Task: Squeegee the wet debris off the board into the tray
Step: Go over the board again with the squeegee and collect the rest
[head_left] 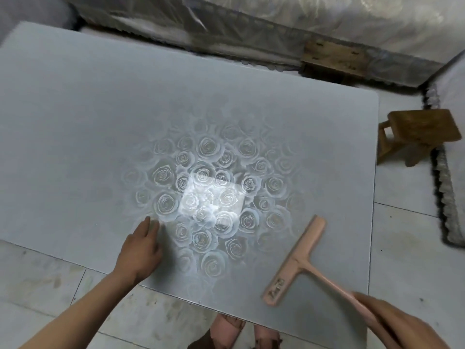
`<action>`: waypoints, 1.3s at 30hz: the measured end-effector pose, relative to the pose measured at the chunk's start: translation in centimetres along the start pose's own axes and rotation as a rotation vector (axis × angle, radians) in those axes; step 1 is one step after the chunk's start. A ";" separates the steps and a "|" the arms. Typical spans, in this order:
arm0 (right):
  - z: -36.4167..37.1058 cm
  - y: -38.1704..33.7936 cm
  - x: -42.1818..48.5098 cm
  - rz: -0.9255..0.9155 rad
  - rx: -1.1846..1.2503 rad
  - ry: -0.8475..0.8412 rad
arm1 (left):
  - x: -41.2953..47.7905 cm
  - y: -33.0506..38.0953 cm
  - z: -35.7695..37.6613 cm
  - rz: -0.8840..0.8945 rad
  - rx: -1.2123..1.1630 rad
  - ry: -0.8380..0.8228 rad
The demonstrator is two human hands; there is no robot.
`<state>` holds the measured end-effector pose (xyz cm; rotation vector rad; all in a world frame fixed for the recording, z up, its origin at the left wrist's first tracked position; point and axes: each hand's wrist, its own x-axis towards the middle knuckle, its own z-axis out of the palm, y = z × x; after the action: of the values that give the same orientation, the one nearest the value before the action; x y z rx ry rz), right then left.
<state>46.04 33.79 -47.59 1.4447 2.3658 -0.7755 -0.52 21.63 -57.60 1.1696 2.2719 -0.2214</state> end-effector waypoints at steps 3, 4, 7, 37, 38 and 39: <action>1.1 -0.6 4.1 -0.207 -0.148 -0.107 | 0.1 0.3 0.6 -0.041 0.020 -0.051; 1.8 -2.5 6.7 -0.264 -0.201 -0.204 | 0.1 0.5 0.8 -0.064 0.012 -0.094; 4.5 -10.7 13.7 -0.377 -0.247 -0.226 | 0.1 1.1 1.7 -0.136 -0.099 -0.200; 5.7 -28.6 16.8 -0.379 -0.215 -0.234 | -1.8 -12.1 -0.6 -0.460 -0.339 0.010; 6.7 -30.9 17.9 -0.402 -0.195 -0.181 | -1.6 -12.7 -0.4 -0.447 -0.349 -0.007; 7.3 -33.2 18.6 -0.422 -0.181 -0.159 | -1.4 -13.0 -0.3 -0.427 -0.360 -0.019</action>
<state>7.67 31.44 -52.41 0.7913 2.5667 -0.7135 -10.25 12.93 -57.98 0.4943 2.3937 0.0191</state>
